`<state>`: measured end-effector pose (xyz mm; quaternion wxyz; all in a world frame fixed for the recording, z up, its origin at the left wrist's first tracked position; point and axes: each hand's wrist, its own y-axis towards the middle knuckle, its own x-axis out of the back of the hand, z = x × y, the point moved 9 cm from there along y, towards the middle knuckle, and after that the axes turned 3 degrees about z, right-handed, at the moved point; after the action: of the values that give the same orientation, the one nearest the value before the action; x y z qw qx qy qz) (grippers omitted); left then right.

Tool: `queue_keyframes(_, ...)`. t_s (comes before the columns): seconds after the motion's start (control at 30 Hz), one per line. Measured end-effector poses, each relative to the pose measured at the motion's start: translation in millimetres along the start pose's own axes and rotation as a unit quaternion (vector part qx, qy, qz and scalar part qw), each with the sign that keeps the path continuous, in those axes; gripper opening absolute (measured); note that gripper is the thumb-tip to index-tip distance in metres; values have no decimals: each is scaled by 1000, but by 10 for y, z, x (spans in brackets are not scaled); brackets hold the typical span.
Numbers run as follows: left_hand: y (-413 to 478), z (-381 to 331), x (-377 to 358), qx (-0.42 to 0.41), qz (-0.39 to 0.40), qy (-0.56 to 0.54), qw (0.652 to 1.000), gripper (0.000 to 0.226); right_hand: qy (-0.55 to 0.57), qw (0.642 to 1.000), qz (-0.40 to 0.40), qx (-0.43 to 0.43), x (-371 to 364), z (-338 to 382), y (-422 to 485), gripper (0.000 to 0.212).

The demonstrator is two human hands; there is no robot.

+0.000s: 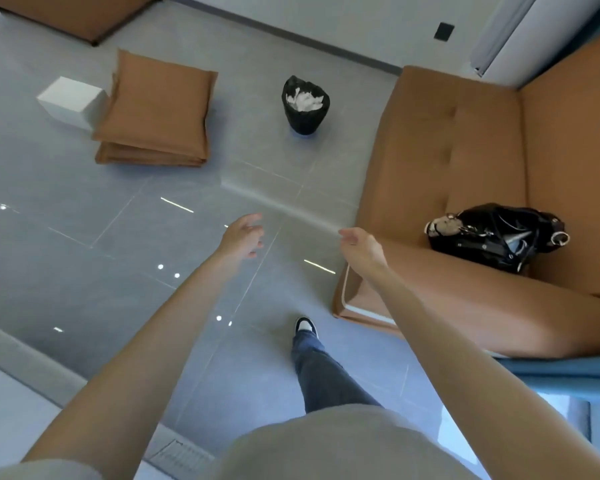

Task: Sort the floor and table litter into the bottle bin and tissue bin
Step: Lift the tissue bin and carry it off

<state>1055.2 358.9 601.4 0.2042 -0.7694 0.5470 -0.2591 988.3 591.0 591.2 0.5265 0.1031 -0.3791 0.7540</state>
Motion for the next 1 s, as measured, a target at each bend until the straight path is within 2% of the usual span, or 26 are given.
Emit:
queue_keyframes(0.23, 1248, -1150, 217, 9, 13, -55, 998, 40, 23, 999, 10, -20, 282, 941, 1487, 37)
queue_keyframes(0.47, 2586, -1903, 702, -6, 3, -30, 1000, 39, 40, 999, 8, -36, 227, 1658, 2908, 36)
queue_keyframes(0.77, 4594, -3210, 1021, -25, 80, 57, 995, 38, 85, 988, -47, -118, 212, 2499, 4601, 35)
queue_keyframes(1.0, 5927, -4062, 907, -12, 133, 121, 984, 37, 131, 973, -89, -168, 377, 2916, 5590, 37)
